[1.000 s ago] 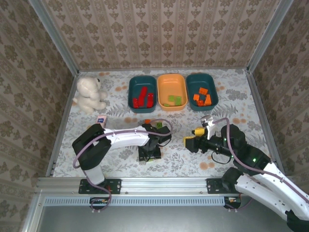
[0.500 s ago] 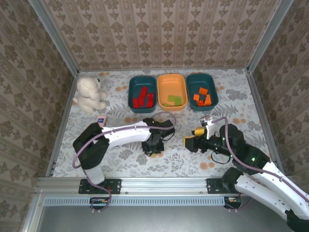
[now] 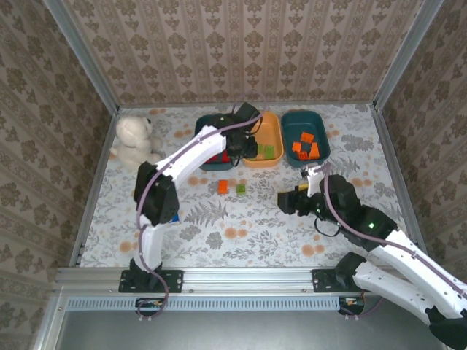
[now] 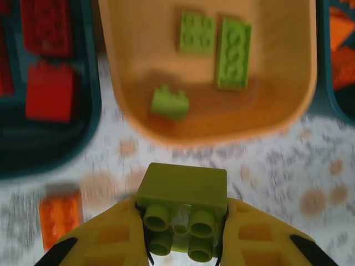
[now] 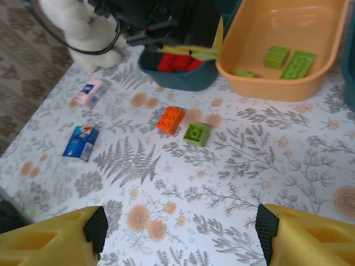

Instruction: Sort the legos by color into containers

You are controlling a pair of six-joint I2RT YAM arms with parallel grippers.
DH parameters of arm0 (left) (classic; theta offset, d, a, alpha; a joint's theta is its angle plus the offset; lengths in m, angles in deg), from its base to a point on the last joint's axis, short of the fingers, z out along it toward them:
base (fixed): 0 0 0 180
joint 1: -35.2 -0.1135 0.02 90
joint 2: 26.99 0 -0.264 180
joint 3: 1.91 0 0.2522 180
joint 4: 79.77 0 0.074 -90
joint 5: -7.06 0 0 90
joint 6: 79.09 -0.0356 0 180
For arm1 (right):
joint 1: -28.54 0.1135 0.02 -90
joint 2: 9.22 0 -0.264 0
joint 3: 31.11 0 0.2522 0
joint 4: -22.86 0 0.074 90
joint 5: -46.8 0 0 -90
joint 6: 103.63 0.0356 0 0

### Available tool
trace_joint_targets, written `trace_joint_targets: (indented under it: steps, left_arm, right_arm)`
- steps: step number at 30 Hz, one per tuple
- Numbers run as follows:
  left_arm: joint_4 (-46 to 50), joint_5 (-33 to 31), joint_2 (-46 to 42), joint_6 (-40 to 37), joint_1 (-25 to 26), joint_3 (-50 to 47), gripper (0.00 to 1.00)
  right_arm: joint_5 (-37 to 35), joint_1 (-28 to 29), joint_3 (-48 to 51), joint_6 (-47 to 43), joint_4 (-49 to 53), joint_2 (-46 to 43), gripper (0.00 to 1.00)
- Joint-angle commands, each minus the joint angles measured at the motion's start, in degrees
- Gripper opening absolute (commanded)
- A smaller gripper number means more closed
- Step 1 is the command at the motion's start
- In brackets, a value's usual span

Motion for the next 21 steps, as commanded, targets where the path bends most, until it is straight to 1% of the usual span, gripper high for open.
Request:
trace_joint_targets:
  steps: [1, 4, 7, 10, 15, 21]
  left_arm:
    - [0.1, 0.9, 6.4, -8.5, -1.7, 9.7, 0.17]
    - [0.3, 0.6, 13.2, -10.7, -2.8, 18.9, 0.17]
    - [-1.0, 0.2, 17.8, -11.2, -3.7, 23.6, 0.17]
    - [-5.6, -0.5, 19.5, -10.5, -4.2, 23.3, 0.17]
    - [-14.2, -2.4, 21.8, -11.4, -4.1, 20.9, 0.17]
    - [-16.5, -3.1, 26.2, -10.8, -4.0, 23.4, 0.18]
  right_arm:
    - [-1.6, -2.6, -2.9, 2.7, -0.7, 3.5, 0.74]
    - [0.7, -6.2, -4.8, 5.5, -1.3, 8.2, 0.74]
    - [2.6, -8.9, -6.9, 6.8, -2.1, 11.1, 0.73]
    - [2.6, -9.9, -8.1, 6.9, -3.1, 12.2, 0.73]
    - [2.7, -10.6, -8.1, 7.5, -3.0, 12.4, 0.73]
    - [2.3, -10.8, -6.7, 8.6, -2.3, 10.7, 0.73]
